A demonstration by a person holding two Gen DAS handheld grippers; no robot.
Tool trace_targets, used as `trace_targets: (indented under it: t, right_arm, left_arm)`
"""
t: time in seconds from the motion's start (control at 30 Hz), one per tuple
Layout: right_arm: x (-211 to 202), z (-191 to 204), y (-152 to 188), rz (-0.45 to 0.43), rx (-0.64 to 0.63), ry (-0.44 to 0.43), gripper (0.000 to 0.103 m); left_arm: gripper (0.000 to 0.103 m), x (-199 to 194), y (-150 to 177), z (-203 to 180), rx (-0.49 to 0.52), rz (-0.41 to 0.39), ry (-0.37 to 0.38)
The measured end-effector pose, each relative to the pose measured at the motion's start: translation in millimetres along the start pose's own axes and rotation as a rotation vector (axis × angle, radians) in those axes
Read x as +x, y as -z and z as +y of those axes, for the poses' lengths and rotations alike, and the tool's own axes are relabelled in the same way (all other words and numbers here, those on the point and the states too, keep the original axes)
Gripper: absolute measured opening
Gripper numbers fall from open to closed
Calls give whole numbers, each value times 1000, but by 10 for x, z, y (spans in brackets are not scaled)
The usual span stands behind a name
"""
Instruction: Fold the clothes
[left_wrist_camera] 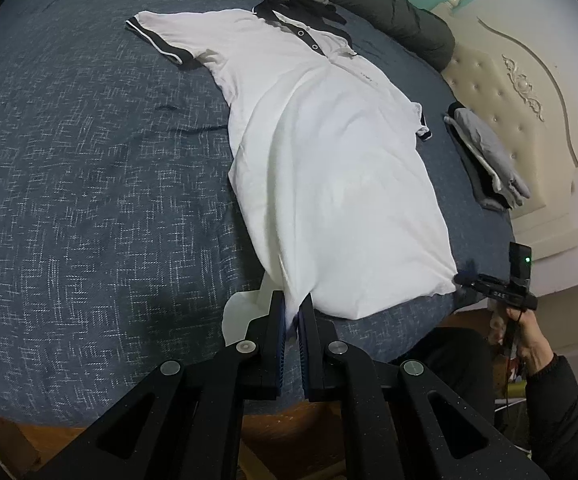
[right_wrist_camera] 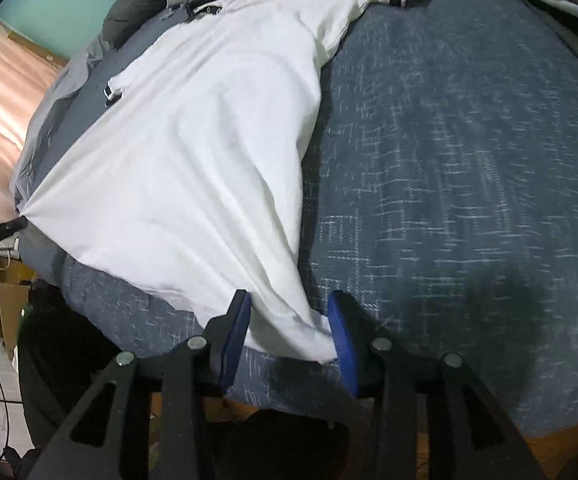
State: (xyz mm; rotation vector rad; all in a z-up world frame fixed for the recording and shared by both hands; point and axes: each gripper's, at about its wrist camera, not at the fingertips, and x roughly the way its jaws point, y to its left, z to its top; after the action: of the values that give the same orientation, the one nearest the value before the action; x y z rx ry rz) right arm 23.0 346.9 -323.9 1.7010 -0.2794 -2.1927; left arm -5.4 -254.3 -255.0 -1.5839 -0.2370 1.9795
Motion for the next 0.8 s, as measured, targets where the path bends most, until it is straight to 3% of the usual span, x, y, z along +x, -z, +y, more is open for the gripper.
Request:
trace_targets:
  t: [0.07, 0.17, 0.47, 0.6, 0.8]
  right_arm:
    - [28, 15, -8, 3, -6, -9, 10]
    - [-101, 9, -29, -30, -12, -21, 3]
    - [-862, -118, -219, -162, -24, -25, 3]
    - [-1113, -194, -141, -197, -15, -25, 3]
    - [-659, -264, -55, -116, 6, 56, 2]
  left_arm:
    - [6, -4, 4, -1, 2, 1, -3]
    - [6, -16, -3, 0, 5, -2, -7]
    - [6, -163, -13, -71, 24, -6, 24]
    - [6, -188, 33, -125, 15, 19, 67]
    - [6, 240, 41, -82, -3, 103, 21]
